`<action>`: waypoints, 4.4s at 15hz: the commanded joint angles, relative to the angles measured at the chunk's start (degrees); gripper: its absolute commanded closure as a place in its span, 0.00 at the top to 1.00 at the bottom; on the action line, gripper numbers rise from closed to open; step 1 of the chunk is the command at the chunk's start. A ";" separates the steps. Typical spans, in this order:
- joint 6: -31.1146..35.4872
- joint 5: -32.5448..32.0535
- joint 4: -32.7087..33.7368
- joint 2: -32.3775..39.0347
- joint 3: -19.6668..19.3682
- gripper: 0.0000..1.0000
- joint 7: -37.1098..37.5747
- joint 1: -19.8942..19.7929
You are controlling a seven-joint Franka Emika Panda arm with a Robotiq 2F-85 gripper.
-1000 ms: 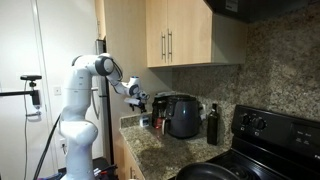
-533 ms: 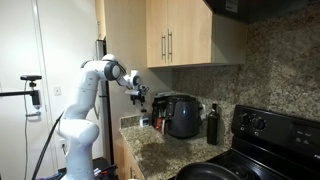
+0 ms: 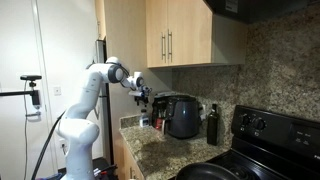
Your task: Move the bottle to the right
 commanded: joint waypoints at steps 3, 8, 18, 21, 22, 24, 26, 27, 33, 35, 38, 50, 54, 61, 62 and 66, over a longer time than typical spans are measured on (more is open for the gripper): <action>9.91 3.72 -0.64 4.83 -0.29 1.00 -4.59 -2.23; 8.73 3.39 0.12 5.31 -1.33 1.00 -3.71 -1.10; -5.78 4.79 0.83 4.74 -1.46 1.00 1.11 -1.02; -0.51 4.31 1.21 5.62 -1.29 1.00 -0.49 -0.97; 1.74 4.25 0.68 5.49 -1.19 1.00 -1.21 -1.02; 3.63 4.70 0.60 5.67 -1.08 1.00 -1.65 -1.04; 2.06 4.65 0.83 5.27 -1.40 1.00 -0.41 -0.74; 2.26 4.65 0.83 5.31 -1.40 1.00 -0.47 -0.73; 0.77 5.48 1.09 5.44 -0.95 0.53 -1.39 -1.05; 0.54 5.35 1.12 5.39 -1.04 0.39 -1.18 -0.98; -1.45 5.05 1.39 5.26 -1.35 0.38 -0.26 -0.78; -1.91 6.44 1.29 4.84 -2.67 0.38 12.72 0.22; -2.50 9.45 1.12 4.56 -2.28 0.38 9.97 -0.61; 1.94 7.97 -0.90 3.33 -3.94 0.38 15.55 0.95; 5.59 7.59 -2.07 3.11 -4.55 0.38 19.14 1.64; 9.45 8.54 -12.26 -7.34 -7.33 0.38 25.98 -1.40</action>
